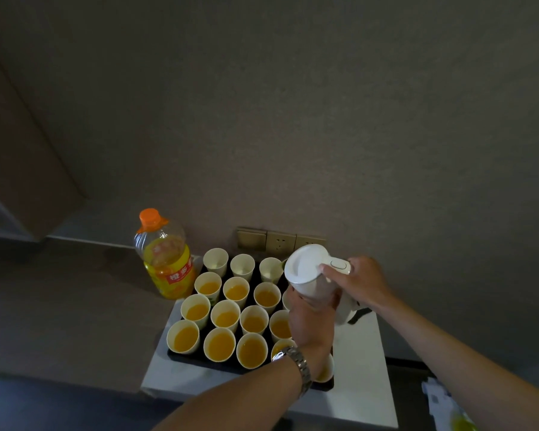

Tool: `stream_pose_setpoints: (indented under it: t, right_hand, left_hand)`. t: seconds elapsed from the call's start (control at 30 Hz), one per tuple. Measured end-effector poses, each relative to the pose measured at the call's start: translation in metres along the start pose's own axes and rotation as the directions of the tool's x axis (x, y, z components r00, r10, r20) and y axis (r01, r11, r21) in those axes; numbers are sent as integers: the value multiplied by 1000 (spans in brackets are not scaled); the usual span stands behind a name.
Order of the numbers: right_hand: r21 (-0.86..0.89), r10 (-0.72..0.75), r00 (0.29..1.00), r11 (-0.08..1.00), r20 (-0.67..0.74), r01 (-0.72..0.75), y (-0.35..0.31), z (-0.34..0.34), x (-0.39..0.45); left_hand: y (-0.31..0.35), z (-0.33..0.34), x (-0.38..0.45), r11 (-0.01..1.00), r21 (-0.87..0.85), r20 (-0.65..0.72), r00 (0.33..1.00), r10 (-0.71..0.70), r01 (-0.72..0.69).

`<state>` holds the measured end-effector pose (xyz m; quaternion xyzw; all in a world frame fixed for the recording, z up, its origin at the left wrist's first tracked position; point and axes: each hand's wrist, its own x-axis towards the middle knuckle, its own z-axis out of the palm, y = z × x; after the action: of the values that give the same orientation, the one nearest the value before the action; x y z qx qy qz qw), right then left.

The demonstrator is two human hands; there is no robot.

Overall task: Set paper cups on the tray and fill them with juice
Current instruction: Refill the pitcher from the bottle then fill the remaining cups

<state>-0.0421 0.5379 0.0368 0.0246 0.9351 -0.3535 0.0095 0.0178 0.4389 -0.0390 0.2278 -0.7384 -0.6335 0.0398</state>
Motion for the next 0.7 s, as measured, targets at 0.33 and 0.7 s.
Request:
stream_pose_setpoints:
  t: [0.33, 0.7]
  right_hand:
    - [111, -45, 999, 993, -9, 46, 15, 6, 3]
    - [182, -15, 999, 983, -50, 24, 32, -6, 5]
  left_hand:
    - [-1, 0, 5, 997, -9, -52, 996, 77, -77]
    - [6, 14, 4, 990, -51, -11, 991, 134, -135]
